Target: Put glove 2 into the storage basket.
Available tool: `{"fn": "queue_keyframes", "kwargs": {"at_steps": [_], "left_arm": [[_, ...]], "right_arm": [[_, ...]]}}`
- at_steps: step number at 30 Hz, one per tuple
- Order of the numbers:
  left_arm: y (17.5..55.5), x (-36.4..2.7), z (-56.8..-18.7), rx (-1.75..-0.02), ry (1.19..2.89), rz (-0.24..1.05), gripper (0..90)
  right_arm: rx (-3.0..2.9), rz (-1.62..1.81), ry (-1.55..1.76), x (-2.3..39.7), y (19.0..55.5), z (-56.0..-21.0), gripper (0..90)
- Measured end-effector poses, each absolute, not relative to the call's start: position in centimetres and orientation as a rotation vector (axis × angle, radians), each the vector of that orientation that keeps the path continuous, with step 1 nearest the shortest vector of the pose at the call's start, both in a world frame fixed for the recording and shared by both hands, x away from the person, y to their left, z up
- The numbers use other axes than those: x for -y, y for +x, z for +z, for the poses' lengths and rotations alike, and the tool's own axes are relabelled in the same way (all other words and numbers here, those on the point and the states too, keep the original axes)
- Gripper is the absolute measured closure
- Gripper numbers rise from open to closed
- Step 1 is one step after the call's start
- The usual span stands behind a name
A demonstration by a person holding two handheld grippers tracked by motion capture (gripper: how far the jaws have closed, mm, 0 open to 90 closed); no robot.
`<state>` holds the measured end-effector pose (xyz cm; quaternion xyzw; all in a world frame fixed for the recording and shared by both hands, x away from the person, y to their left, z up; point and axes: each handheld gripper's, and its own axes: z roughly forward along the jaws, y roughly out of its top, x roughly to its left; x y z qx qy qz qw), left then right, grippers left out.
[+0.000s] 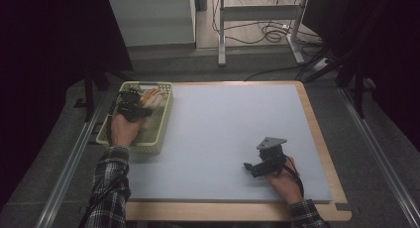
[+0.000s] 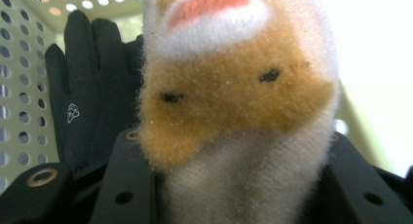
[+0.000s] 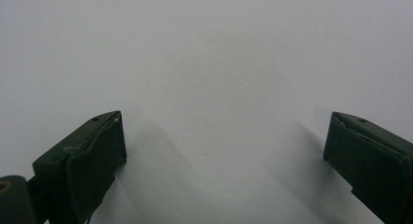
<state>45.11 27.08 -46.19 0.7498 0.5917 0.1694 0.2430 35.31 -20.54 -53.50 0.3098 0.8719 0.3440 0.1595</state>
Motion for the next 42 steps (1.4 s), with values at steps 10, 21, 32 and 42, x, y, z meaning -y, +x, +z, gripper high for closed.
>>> {"fn": "queue_keyframes", "kwargs": {"at_steps": [10, 21, 32, 42], "left_arm": [[47.3, -25.8, -48.6, -1.691, 2.167, 0.423, 54.8], [49.1, -24.6, -51.0, -1.734, 2.312, 0.308, 33.7], [47.2, -26.1, -47.5, -1.641, 2.239, 0.354, 7.7], [45.6, -28.6, -45.2, -1.674, 2.138, 0.459, 56.3]], "right_arm": [[-2.491, 0.984, 0.885, 20.5, 35.3, -53.5, 1.5], [-2.491, 0.986, 0.884, 20.5, 35.3, -53.5, 1.7], [-2.491, 0.985, 0.883, 20.5, 35.3, -53.5, 1.7], [-2.489, 0.983, 0.881, 20.5, 35.3, -53.5, 1.7]]}}
